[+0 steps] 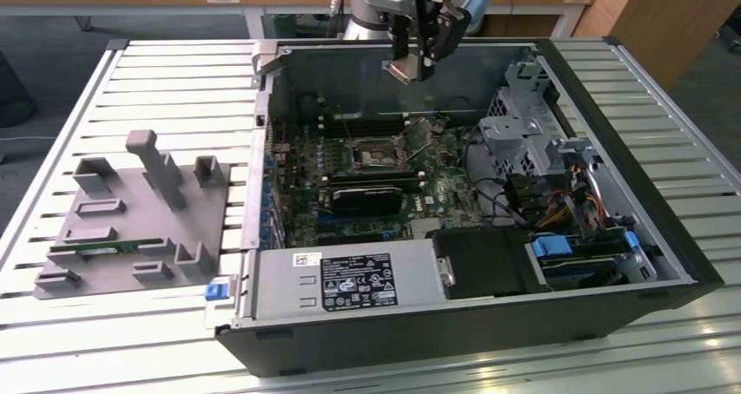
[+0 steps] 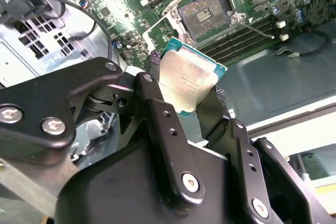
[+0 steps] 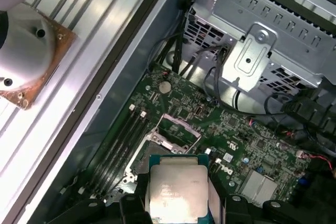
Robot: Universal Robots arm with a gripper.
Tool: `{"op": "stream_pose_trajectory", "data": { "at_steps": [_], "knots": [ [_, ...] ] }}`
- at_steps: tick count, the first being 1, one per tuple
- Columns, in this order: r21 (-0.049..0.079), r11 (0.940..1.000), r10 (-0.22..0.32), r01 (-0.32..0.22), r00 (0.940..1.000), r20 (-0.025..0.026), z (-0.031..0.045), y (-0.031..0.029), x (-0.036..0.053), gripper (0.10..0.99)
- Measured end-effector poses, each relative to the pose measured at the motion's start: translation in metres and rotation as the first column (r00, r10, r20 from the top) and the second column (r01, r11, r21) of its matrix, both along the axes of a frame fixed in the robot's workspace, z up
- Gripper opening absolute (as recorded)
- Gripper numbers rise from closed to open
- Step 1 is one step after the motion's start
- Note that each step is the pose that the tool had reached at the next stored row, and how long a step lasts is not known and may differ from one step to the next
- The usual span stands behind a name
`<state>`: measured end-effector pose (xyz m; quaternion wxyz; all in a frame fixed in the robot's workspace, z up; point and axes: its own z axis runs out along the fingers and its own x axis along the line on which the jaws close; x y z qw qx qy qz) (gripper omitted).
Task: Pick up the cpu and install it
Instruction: 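Place the cpu into insertion slot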
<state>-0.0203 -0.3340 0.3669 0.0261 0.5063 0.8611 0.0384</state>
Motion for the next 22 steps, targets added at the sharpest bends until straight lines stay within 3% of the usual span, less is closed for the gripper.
{"op": "stream_pose_trajectory", "data": {
  "at_steps": [6,11,17,22],
  "knots": [
    [0.0,0.9968,-0.08,0.08,0.9968,0.0,-0.0003,0.0001,0.0,0.529],
    [0.0,0.9893,-0.146,0.146,0.9893,0.0,-0.0006,0.0002,-0.0001,0.529],
    [0.0,0.975,-0.222,0.222,0.975,0.0,-0.001,0.0003,-0.0001,0.529],
    [0.0,0.9582,-0.286,0.286,0.9582,0.0,-0.0012,0.0004,-0.0001,0.529]
  ]
}}
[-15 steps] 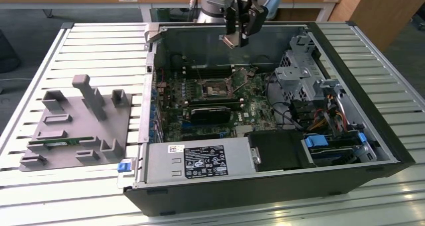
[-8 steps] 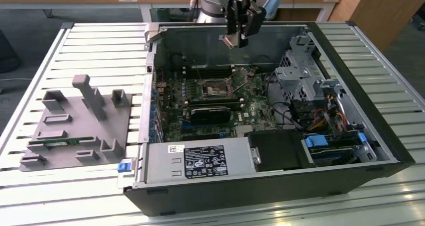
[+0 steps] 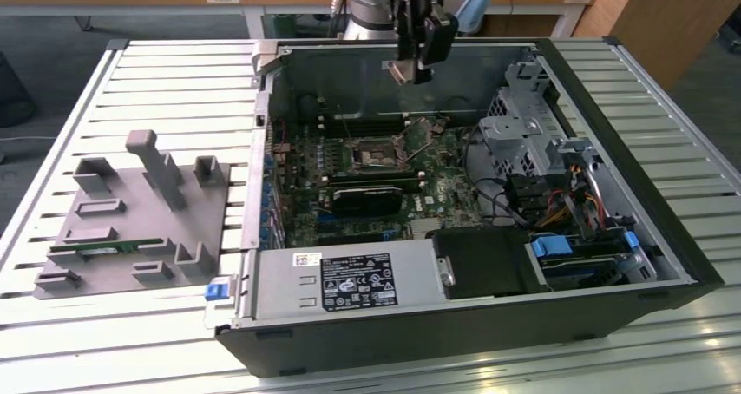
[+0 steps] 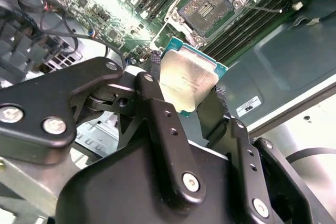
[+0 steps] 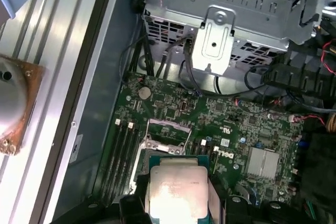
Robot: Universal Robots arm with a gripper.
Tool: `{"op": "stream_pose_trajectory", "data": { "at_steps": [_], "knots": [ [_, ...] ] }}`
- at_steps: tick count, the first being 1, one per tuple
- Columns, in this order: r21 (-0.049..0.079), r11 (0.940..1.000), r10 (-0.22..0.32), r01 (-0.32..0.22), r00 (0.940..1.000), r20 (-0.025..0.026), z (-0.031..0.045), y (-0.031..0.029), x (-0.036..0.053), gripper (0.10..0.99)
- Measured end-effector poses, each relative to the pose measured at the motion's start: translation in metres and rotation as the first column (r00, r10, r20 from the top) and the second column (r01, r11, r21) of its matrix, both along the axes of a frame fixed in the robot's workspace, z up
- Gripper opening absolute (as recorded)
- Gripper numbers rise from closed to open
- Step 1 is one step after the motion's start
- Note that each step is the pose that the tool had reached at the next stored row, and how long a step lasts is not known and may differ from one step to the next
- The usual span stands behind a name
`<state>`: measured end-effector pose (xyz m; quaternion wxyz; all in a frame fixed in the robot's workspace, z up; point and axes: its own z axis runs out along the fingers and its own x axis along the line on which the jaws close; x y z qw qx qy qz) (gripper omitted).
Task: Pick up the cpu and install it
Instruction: 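Place the cpu into insertion slot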
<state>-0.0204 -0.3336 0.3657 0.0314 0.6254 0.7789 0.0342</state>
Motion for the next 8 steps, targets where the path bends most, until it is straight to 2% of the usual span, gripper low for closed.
{"op": "stream_pose_trajectory", "data": {
  "at_steps": [4,8],
  "knots": [
    [0.0,0.9985,-0.054,0.054,0.9985,0.0,-0.0002,0.0,-0.0001,0.529],
    [0.0,0.9936,-0.113,0.113,0.9936,-0.0001,-0.0005,0.0,-0.0003,0.529]
  ]
}}
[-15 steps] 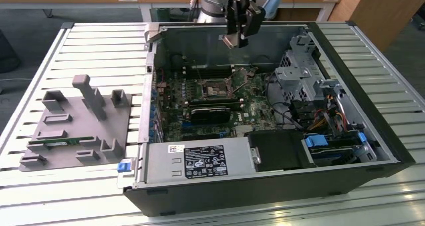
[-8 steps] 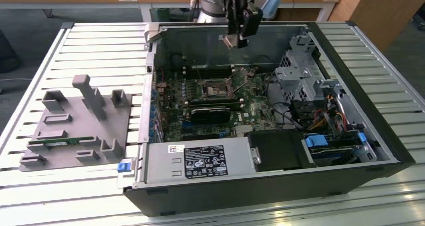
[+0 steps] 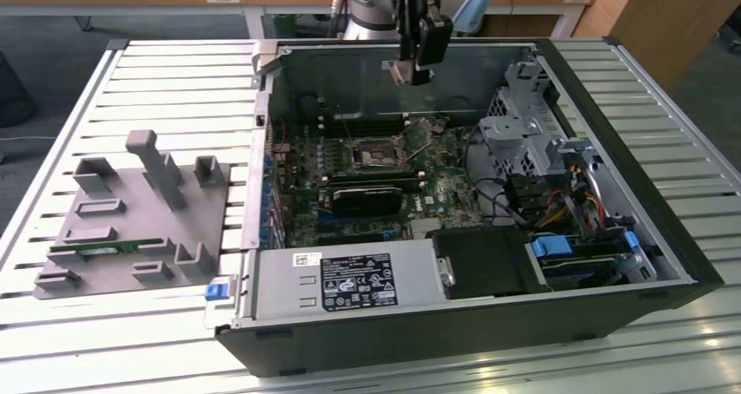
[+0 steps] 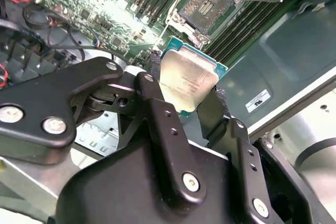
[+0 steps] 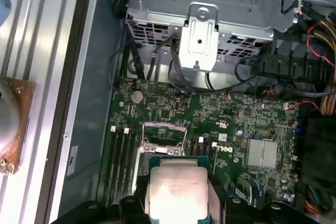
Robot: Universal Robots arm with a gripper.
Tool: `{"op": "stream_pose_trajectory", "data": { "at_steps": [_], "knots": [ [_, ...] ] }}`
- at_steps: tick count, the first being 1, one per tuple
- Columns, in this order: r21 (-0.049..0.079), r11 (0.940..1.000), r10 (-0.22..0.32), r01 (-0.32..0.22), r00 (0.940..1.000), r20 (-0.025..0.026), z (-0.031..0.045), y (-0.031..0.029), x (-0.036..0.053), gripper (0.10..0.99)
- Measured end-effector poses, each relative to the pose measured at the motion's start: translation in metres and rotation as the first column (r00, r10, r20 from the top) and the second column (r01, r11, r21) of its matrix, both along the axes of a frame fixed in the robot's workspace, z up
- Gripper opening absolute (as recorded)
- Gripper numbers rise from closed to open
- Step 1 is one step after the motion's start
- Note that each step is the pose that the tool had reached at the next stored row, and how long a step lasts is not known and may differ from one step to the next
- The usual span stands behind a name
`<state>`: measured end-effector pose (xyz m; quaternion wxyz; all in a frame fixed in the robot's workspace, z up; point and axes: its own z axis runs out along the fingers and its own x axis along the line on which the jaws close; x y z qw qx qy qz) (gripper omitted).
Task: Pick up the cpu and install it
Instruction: 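Place the cpu into insertion slot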
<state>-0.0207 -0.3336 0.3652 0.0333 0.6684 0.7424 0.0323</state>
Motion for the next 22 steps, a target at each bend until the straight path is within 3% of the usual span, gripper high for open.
{"op": "stream_pose_trajectory", "data": {
  "at_steps": [4,11,16,22],
  "knots": [
    [0.0,0.9982,-0.061,0.061,0.9982,0.0001,-0.0006,0.0,-0.0003,0.529],
    [0.0,0.9894,-0.145,0.145,0.9894,0.0001,-0.004,0.0,-0.0006,0.529],
    [-0.002,0.9899,-0.142,0.142,0.9899,0.0004,-0.0126,0.0,-0.0012,0.529],
    [0.002,0.9971,-0.076,0.076,0.9971,0.0005,-0.0226,0.0001,-0.0031,0.529]
  ]
}}
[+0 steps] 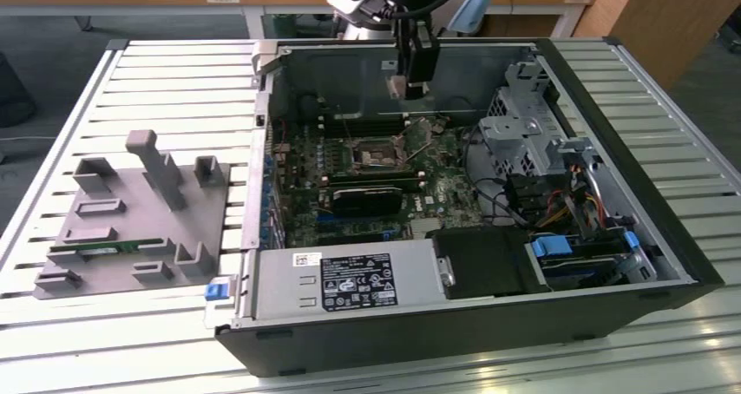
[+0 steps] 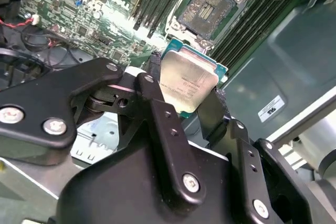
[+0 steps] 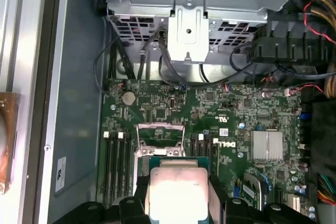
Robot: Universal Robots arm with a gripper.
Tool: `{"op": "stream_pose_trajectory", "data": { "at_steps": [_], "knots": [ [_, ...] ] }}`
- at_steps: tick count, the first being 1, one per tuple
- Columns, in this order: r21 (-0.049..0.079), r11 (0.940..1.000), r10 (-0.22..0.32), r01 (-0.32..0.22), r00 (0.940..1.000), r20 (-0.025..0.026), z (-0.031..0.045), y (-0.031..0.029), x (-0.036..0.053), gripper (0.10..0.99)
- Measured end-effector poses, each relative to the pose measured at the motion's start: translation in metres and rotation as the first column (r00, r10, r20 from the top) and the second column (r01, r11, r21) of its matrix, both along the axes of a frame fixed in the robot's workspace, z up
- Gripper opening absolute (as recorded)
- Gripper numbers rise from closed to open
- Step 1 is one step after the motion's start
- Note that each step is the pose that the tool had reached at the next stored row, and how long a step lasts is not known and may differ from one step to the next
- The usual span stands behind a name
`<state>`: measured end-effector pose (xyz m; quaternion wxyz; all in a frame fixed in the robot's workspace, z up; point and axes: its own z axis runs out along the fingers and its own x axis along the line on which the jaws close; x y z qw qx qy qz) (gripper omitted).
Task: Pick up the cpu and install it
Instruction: 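Place the cpu into insertion slot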
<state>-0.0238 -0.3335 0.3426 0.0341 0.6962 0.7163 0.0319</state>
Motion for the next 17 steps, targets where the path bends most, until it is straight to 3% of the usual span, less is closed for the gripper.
{"op": "stream_pose_trajectory", "data": {
  "at_steps": [7,17],
  "knots": [
    [0.003,0.9998,0.02,-0.02,0.9998,0.0005,-0.011,0.0031,-0.0071,0.529],
    [0.003,0.9998,0.02,-0.02,0.9998,0.0005,-0.0288,0.0055,-0.0091,0.529]
  ]
}}
